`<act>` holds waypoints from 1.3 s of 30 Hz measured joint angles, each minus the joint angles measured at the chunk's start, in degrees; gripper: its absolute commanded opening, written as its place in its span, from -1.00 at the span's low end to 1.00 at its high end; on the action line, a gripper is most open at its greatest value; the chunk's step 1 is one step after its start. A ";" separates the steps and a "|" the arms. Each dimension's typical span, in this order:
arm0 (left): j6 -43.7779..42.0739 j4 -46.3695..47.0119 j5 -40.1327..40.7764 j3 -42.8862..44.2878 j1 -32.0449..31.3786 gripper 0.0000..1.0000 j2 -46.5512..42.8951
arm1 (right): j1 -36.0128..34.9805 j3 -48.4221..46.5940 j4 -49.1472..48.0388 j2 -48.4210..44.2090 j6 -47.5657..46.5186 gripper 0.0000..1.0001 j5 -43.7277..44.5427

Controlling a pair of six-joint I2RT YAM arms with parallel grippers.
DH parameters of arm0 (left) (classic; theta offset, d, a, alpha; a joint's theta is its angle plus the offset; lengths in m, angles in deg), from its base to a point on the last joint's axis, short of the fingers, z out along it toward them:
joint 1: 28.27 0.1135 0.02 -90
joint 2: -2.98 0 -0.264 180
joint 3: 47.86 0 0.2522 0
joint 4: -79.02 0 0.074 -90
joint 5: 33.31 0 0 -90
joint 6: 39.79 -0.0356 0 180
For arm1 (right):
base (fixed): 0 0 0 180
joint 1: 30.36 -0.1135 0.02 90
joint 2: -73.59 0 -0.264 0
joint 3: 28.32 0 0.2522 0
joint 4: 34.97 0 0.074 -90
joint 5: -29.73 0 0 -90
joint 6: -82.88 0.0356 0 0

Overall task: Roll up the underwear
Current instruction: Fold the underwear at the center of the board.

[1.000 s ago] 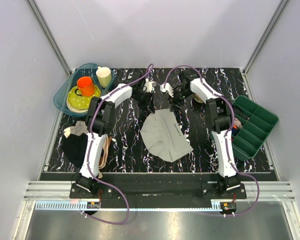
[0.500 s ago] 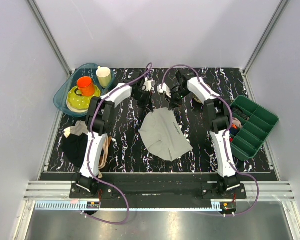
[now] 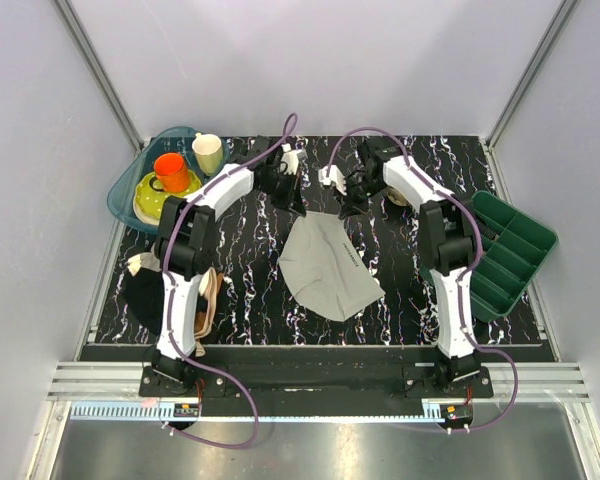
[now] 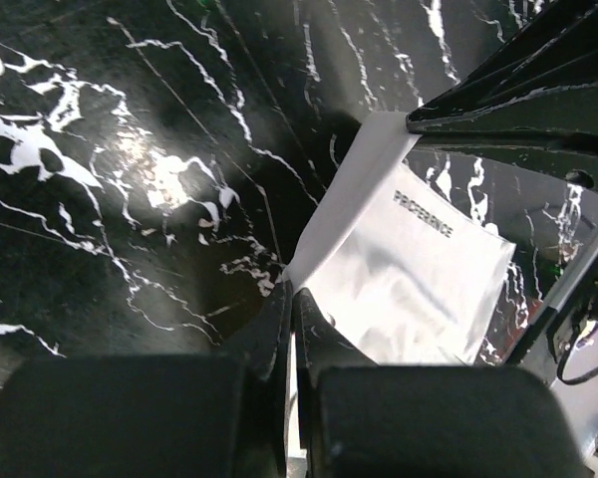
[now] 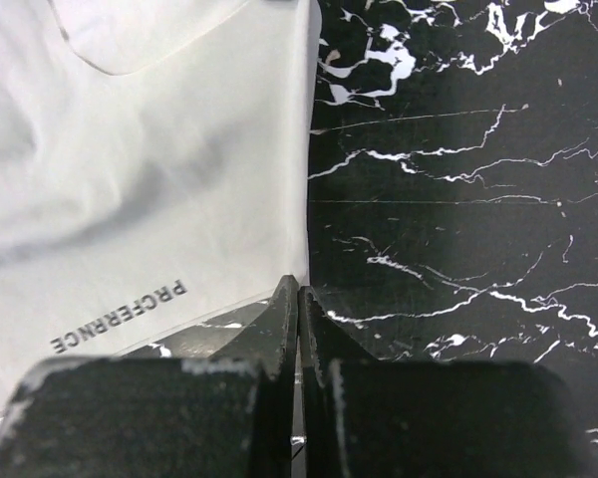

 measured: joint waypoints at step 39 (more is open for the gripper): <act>14.91 21.79 0.37 -41.40 -19.45 -1.00 -25.07 | 0.09 51.80 -12.33 -38.12 -3.56 -1.00 -1.09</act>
